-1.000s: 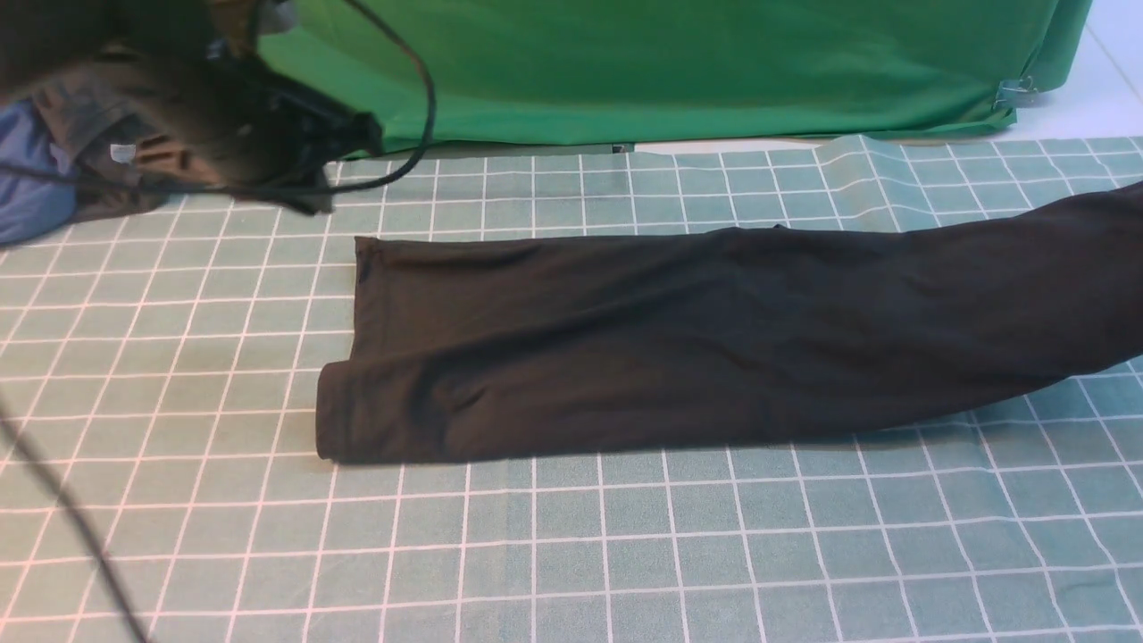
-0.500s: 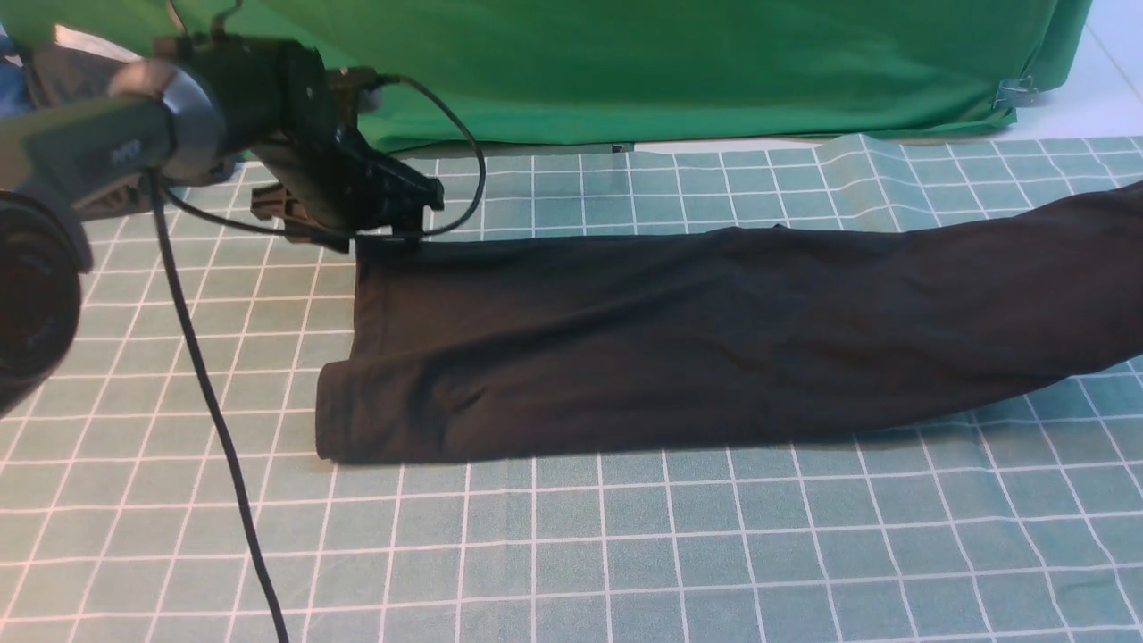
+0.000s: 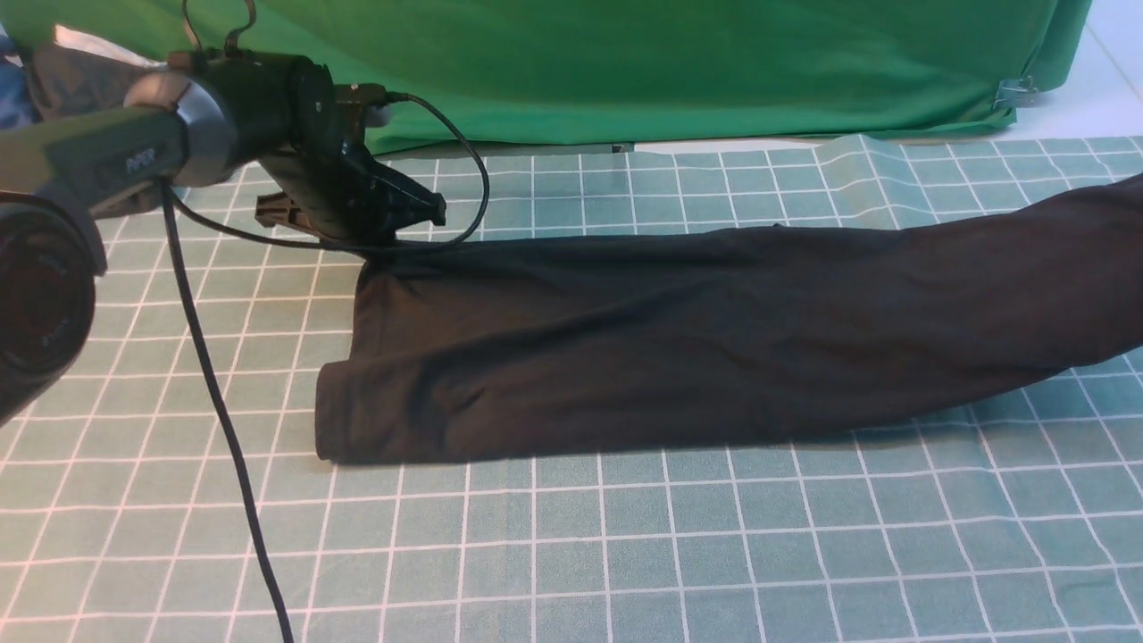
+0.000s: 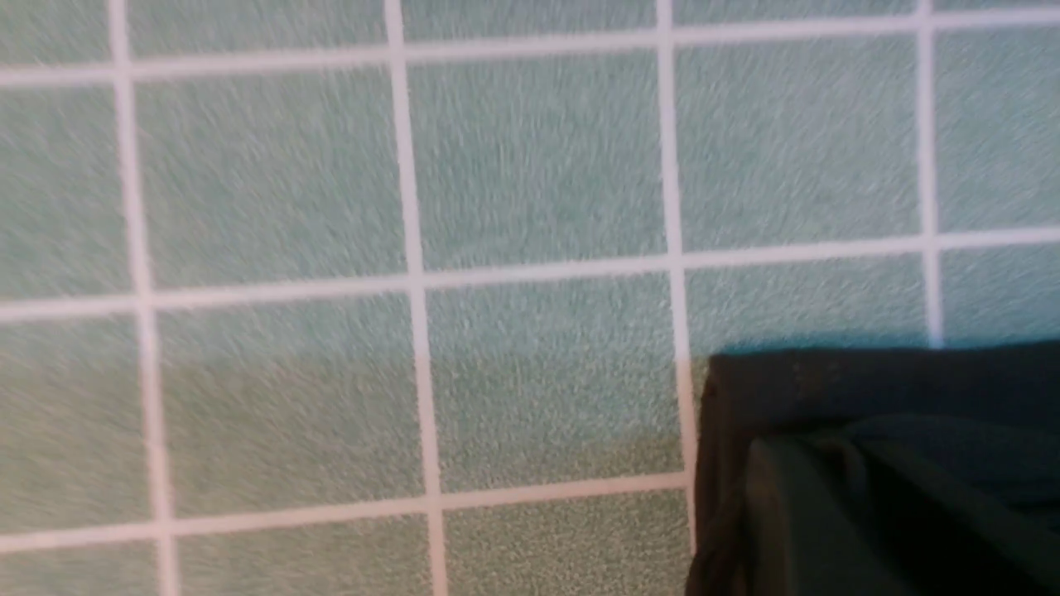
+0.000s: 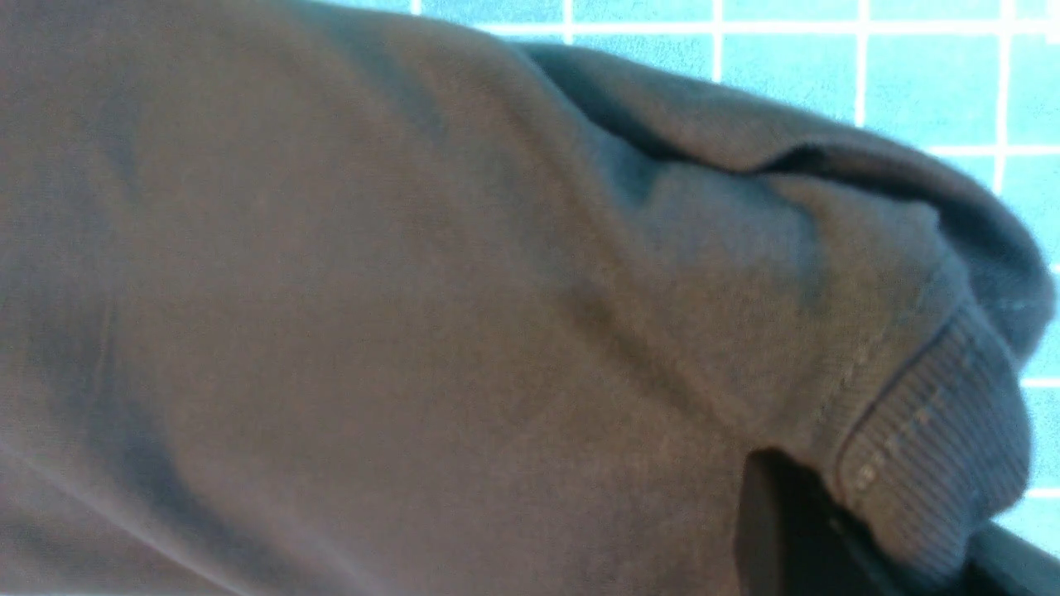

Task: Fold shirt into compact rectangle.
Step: 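Fold the right end of the dark garment over onto its left end with the right gripper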

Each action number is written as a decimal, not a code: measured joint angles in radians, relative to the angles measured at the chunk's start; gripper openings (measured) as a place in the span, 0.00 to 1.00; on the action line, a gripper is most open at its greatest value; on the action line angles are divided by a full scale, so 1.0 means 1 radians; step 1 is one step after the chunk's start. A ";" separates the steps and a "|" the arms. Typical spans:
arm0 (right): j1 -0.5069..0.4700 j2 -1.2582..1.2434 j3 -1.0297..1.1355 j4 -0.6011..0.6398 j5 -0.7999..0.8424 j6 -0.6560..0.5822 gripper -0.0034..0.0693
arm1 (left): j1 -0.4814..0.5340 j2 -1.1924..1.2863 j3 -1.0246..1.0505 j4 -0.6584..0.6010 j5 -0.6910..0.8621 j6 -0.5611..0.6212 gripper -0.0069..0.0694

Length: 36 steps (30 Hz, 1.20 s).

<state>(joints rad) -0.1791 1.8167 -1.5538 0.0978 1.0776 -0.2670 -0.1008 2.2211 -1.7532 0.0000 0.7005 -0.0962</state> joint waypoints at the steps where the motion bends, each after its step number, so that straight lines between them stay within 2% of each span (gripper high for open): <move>1: 0.000 0.000 0.000 0.000 0.000 -0.001 0.13 | 0.000 -0.007 -0.003 0.000 -0.002 0.004 0.11; 7: 0.000 0.000 0.000 0.000 -0.001 -0.003 0.13 | 0.000 -0.031 -0.051 0.013 -0.027 0.064 0.11; 17: 0.000 0.000 0.000 0.001 0.001 -0.003 0.14 | 0.000 -0.030 -0.051 0.046 -0.118 0.096 0.13; 20: 0.000 0.000 0.000 0.002 0.007 -0.003 0.14 | 0.000 -0.030 -0.051 0.066 -0.119 0.096 0.18; 24: 0.000 0.000 0.000 0.002 0.028 -0.004 0.14 | 0.000 -0.035 -0.051 0.130 -0.085 0.068 0.37; 25: 0.000 0.000 0.000 0.002 0.029 -0.004 0.14 | 0.000 -0.037 -0.051 0.133 -0.083 0.066 0.37; 26: 0.000 0.000 0.000 0.002 0.029 -0.004 0.14 | 0.000 -0.048 -0.051 0.159 -0.065 0.048 0.43; 29: 0.000 0.000 0.000 0.002 0.031 -0.004 0.14 | 0.000 -0.092 -0.051 0.193 -0.032 0.018 0.50; 33: 0.000 0.000 0.000 0.001 0.031 -0.004 0.14 | 0.000 -0.158 -0.051 0.174 0.049 0.008 0.47; 35: 0.000 0.000 0.000 0.001 0.031 -0.004 0.14 | 0.001 -0.184 -0.051 0.070 0.124 0.044 0.39; 36: 0.000 0.000 0.000 0.000 0.032 -0.004 0.14 | 0.001 -0.193 -0.046 -0.026 0.170 0.116 0.31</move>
<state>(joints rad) -0.1791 1.8167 -1.5538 0.0979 1.1094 -0.2708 -0.0995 2.0284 -1.7997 -0.0258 0.8704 0.0198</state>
